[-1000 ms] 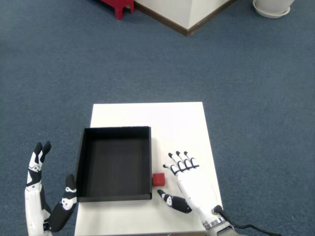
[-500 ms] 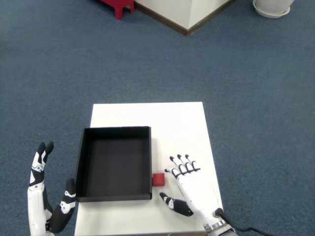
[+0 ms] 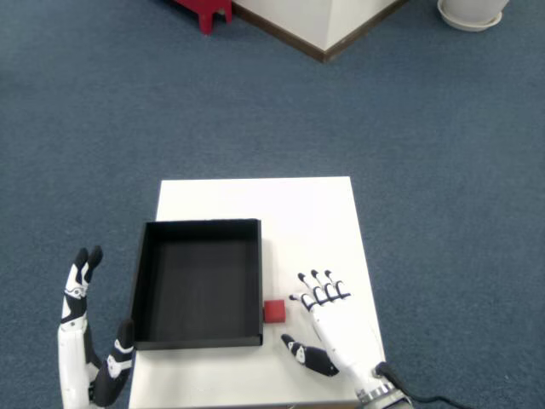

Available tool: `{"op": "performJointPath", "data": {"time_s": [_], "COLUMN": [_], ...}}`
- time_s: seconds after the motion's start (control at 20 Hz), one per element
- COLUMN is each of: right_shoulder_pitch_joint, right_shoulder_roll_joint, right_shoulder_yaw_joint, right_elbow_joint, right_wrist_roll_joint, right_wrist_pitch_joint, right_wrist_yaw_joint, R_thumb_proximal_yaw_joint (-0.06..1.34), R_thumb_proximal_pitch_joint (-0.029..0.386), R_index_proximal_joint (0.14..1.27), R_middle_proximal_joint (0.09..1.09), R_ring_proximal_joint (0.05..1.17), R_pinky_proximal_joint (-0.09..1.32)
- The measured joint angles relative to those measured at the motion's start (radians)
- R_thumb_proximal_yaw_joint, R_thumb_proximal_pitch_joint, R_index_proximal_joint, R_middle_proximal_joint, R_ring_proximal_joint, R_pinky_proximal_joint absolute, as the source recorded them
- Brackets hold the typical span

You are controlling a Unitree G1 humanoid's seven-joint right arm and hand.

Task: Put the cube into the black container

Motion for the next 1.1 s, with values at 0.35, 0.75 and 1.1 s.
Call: {"op": "performJointPath", "data": {"time_s": [0.35,0.75,1.1], "right_shoulder_pitch_joint": [0.000,-0.005,-0.009], "right_shoulder_roll_joint": [-0.001,-0.009,0.003], "right_shoulder_yaw_joint": [0.000,0.000,0.000], "right_elbow_joint": [0.018,0.028,0.029], "right_wrist_roll_joint": [-0.001,-0.001,-0.001], "right_wrist_pitch_joint": [-0.026,-0.049,-0.052], "right_wrist_yaw_joint": [-0.004,-0.019,-0.019], "R_thumb_proximal_yaw_joint": [0.70,0.70,0.70], "R_thumb_proximal_pitch_joint": [0.059,0.062,0.062], "R_index_proximal_joint": [0.47,0.46,0.46], "R_middle_proximal_joint": [0.13,0.12,0.12], "R_ring_proximal_joint": [0.06,0.06,0.06], "R_pinky_proximal_joint": [-0.07,-0.07,-0.07]}}
